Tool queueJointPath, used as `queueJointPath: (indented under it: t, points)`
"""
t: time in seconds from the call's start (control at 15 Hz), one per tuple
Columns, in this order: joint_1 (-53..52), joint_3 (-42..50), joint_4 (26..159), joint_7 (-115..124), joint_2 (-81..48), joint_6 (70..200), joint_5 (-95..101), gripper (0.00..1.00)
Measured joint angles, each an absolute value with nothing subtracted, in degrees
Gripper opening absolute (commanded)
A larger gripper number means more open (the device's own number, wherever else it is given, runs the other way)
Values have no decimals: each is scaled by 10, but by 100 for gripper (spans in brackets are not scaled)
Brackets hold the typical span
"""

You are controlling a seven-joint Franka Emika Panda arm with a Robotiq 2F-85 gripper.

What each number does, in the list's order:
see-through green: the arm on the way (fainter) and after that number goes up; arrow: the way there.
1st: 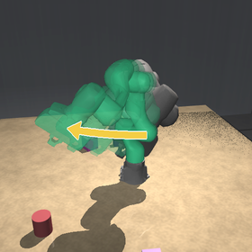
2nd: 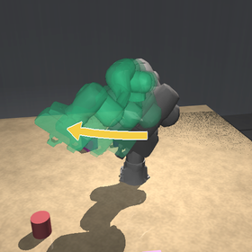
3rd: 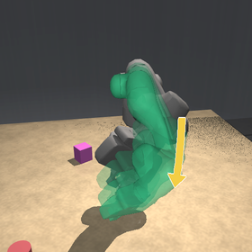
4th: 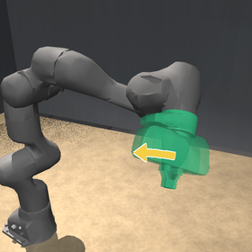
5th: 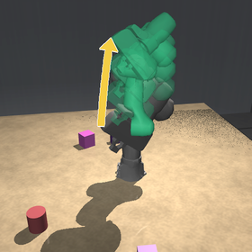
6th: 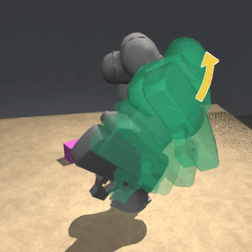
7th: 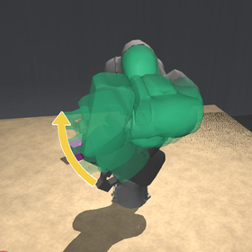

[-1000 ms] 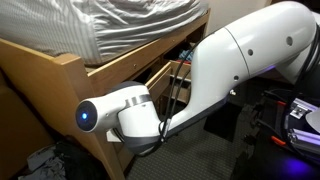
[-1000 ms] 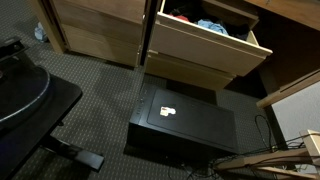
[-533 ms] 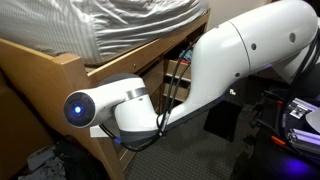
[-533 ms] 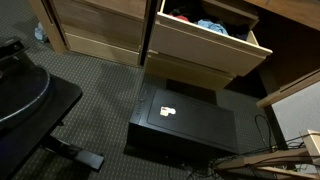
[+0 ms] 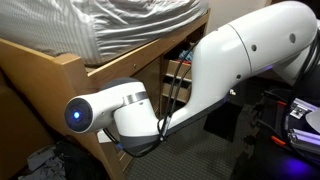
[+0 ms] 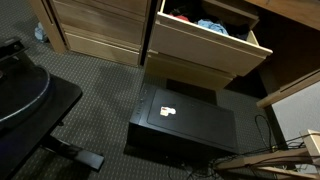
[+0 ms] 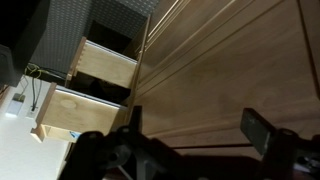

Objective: Open the top right drawer and close the top left drawer.

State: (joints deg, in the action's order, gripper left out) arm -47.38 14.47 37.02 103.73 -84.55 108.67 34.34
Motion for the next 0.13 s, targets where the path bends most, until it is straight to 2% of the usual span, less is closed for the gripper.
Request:
queueJointPath:
  t: [0.13]
  points:
    - [-473, 140, 372, 1028, -846, 1074, 343, 100]
